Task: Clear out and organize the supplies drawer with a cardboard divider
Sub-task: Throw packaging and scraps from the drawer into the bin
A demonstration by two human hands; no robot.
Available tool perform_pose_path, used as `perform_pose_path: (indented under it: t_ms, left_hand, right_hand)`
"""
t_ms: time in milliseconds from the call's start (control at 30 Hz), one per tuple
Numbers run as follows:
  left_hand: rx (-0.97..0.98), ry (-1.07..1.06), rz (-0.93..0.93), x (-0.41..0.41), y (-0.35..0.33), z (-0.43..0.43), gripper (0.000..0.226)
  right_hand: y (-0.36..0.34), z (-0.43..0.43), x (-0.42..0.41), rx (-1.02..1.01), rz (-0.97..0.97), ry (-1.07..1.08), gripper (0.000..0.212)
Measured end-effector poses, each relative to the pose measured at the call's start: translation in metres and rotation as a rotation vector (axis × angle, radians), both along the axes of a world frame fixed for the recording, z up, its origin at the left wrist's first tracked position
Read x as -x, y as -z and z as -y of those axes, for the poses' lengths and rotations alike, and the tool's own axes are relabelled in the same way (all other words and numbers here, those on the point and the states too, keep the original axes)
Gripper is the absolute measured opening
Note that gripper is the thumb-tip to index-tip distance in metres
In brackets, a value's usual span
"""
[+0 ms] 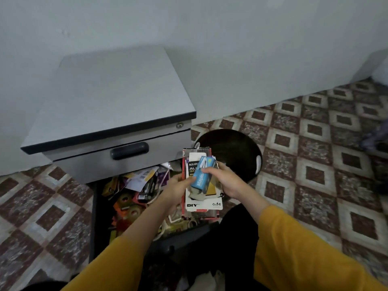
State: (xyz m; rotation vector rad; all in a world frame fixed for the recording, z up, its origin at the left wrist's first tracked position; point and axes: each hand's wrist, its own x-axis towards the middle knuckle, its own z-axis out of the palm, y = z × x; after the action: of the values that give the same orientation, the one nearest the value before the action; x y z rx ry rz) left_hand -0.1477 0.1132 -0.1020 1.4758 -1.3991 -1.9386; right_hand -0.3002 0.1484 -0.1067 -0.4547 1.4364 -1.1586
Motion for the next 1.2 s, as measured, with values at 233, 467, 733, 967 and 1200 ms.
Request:
perform_pose_path:
  t_ms: [233,467,733,967,1200]
  left_hand:
    - [-0.078,0.037,0.026,0.079,0.027,0.022,0.051]
    - [-0.047,0.044,0.17,0.129,0.055,0.056,0.028]
    - [0.072,0.085,0.259,0.148,0.068,0.094,0.057]
    - [0.035,0.207,0.289,0.113,0.067,0.087,0.067]
    - [0.07,0.123,0.269,0.052,0.041,0.068,0.046]
  right_hand:
    - [0.023,0.003,0.071,-0.188,-0.095,0.174,0.03]
    - [0.043,0.029,0.111,-0.29,-0.237,0.183,0.035]
    - [0.058,0.07,0.139,-0.277,-0.417,0.227,0.066]
    - [0.058,0.049,0.132,-0.278,-0.418,0.194,0.045]
    - [0.034,0.03,0.087,-0.174,-0.411,0.197,0.015]
